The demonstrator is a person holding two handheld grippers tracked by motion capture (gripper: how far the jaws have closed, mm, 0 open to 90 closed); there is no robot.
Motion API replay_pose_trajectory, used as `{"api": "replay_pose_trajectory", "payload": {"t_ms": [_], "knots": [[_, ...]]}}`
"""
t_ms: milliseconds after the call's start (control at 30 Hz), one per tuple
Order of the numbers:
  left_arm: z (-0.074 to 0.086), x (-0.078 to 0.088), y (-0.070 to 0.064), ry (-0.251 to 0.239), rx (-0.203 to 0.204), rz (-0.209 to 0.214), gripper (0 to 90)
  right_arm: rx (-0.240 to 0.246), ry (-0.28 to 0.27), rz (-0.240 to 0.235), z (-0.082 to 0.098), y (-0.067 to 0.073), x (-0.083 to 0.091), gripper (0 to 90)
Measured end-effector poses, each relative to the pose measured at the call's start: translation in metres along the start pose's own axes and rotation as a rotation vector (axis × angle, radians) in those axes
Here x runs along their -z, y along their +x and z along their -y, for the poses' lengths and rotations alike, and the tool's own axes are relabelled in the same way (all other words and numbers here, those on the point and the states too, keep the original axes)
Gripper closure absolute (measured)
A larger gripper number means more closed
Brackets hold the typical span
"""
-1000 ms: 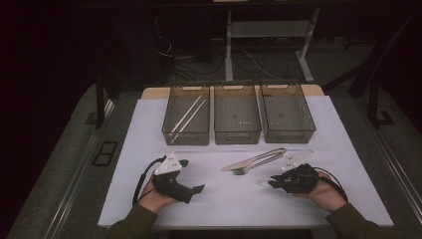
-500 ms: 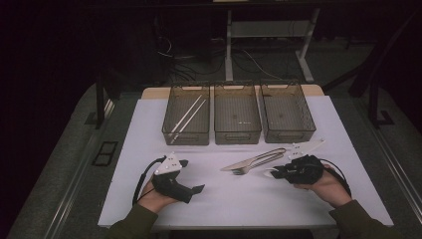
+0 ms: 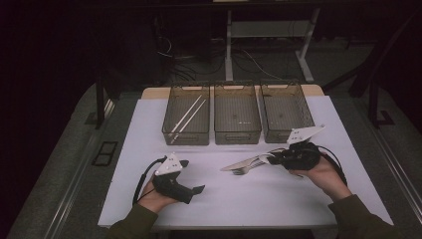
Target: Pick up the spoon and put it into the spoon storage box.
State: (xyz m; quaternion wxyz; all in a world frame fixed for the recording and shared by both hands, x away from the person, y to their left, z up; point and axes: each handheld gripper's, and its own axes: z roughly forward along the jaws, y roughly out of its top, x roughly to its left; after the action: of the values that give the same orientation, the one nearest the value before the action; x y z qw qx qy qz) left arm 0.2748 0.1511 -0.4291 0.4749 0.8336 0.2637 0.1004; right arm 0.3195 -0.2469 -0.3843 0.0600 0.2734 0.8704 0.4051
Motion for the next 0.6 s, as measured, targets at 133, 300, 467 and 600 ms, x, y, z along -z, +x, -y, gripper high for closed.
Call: {"api": "replay_pose_trajectory", "payload": {"t_ms": [133, 300, 467, 600], "knots": [[0.0, 0.001, 0.0, 0.001, 0.003, 0.001, 0.0, -0.003, -0.011, 0.003, -0.008, -0.003, -0.002, 79.7], [0.0, 0.001, 0.0, 0.0, -0.001, 0.005, 0.0, -0.016, -0.025, 0.013, -0.017, -0.009, -0.003, 79.7], [0.0, 0.0, -0.001, -0.001, -0.002, 0.007, 0.0, -0.02, -0.039, 0.02, -0.028, -0.014, -0.002, 79.7], [0.0, 0.001, -0.001, -0.004, -0.002, 0.007, 0.0, -0.018, -0.051, 0.038, -0.037, -0.019, -0.001, 79.7]]}}
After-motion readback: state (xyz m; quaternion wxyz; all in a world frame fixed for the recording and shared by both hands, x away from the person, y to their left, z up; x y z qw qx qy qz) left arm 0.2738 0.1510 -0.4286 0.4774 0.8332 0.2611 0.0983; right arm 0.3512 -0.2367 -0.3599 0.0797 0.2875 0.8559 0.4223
